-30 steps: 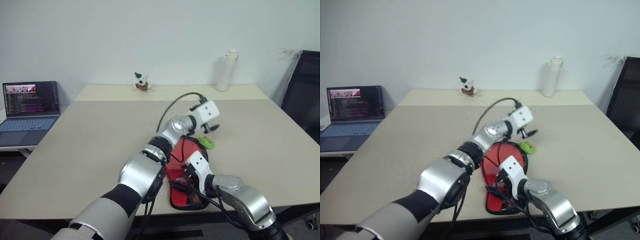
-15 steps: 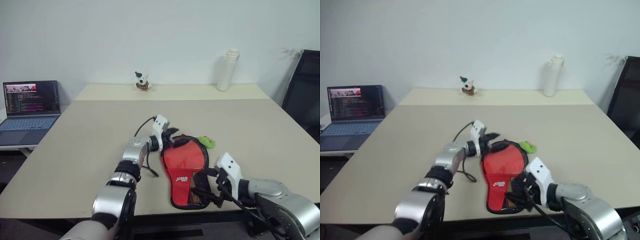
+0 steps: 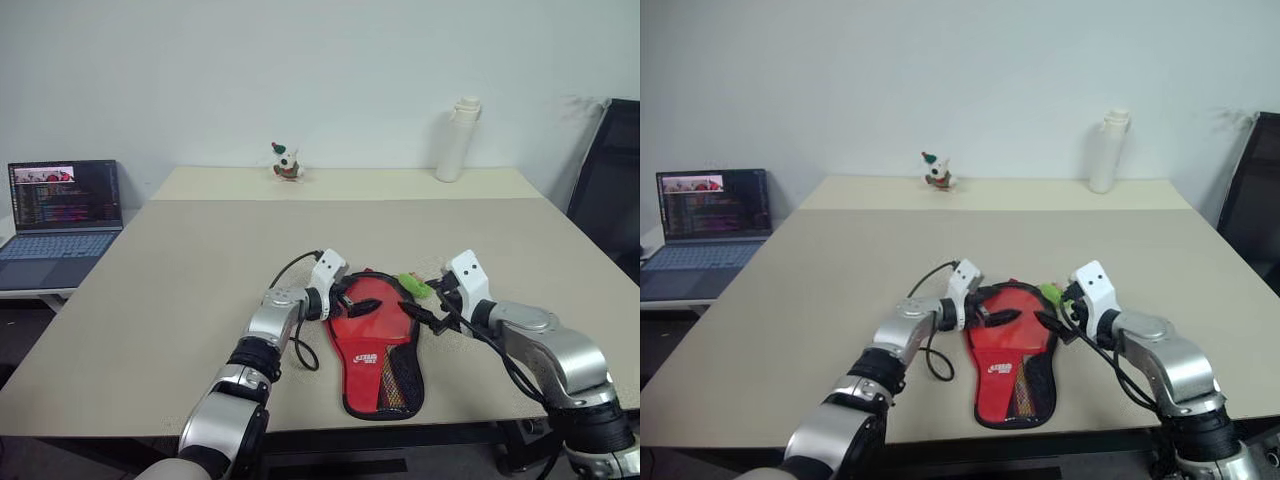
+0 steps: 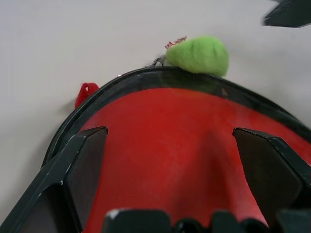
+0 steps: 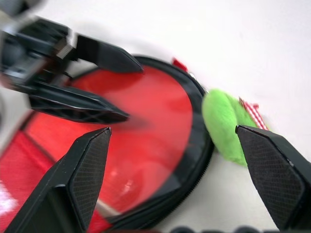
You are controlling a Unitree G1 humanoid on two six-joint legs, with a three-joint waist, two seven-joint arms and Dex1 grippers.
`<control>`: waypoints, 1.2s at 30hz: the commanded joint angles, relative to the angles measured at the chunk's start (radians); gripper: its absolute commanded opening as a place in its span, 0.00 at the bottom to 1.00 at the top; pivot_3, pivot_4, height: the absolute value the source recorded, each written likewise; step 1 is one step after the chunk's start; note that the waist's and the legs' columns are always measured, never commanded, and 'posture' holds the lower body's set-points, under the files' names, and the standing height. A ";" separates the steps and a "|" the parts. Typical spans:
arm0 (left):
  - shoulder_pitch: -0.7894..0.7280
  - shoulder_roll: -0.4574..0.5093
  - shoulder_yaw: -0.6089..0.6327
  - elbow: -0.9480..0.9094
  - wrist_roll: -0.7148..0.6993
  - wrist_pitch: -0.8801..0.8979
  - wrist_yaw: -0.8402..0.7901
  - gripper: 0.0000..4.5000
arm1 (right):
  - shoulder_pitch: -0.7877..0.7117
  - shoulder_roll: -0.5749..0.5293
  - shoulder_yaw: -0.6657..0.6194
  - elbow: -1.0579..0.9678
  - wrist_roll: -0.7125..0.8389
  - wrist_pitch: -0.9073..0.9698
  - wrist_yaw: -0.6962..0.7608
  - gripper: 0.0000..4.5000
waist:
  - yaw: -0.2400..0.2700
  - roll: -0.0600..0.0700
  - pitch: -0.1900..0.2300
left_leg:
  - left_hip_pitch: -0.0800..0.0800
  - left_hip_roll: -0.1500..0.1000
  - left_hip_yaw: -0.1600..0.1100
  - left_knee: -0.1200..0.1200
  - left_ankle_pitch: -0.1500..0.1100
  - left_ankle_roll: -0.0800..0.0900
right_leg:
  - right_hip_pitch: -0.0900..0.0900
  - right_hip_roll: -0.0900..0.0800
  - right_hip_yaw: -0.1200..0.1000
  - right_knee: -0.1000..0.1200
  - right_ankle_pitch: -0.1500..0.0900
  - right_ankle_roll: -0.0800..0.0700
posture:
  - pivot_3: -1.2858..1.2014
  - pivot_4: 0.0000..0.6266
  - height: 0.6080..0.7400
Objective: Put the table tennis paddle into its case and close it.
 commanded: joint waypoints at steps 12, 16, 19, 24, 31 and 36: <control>0.024 -0.001 -0.074 0.051 0.041 -0.096 -0.012 1.00 | -0.148 0.156 0.035 0.378 -0.177 -0.300 -0.099 1.00 | -0.001 0.001 -0.001 | 0.002 0.000 0.000 0.001 0.000 0.000 | 0.002 0.000 0.000 0.001 0.000 0.000 | 0.52 0.24 1.00; 0.031 -0.006 -0.089 0.037 0.045 -0.102 -0.018 1.00 | -0.182 0.182 0.011 0.497 -0.205 -0.362 -0.135 1.00 | -0.001 0.002 -0.001 | 0.002 0.000 0.000 0.001 0.000 0.000 | 0.001 0.000 0.000 0.001 0.000 0.000 | 0.52 0.24 1.00; 0.042 -0.005 -0.098 0.025 0.047 -0.102 -0.023 1.00 | -0.197 0.197 -0.013 0.545 -0.203 -0.378 -0.153 0.92 | -0.001 0.002 -0.001 | 0.002 0.000 0.000 0.001 0.000 0.000 | 0.001 -0.001 0.000 0.001 0.000 0.000 | 0.52 0.24 1.00; 0.055 -0.013 -0.115 0.008 0.054 -0.100 -0.029 1.00 | -0.199 0.222 -0.076 0.564 -0.166 -0.347 -0.171 0.55 | -0.001 0.002 -0.002 | 0.002 0.000 0.000 0.001 0.000 0.000 | 0.002 -0.001 0.000 0.001 0.000 0.000 | 0.52 0.24 1.00; 0.046 -0.063 -0.160 0.018 0.079 -0.128 -0.031 1.00 | -0.189 0.218 -0.091 0.550 -0.162 -0.329 -0.180 0.03 | 0.009 0.004 -0.002 | 0.002 -0.002 0.000 0.001 0.000 0.000 | 0.002 -0.002 0.000 0.001 0.000 0.000 | 0.52 0.24 1.00; 0.035 -0.100 -0.178 0.063 0.097 -0.150 -0.019 1.00 | -0.180 0.227 -0.109 0.516 -0.152 -0.299 -0.193 0.01 | 0.011 0.004 -0.003 | 0.002 -0.002 0.000 0.002 0.000 0.000 | 0.003 -0.003 0.000 0.000 0.000 0.001 | 0.52 0.24 1.00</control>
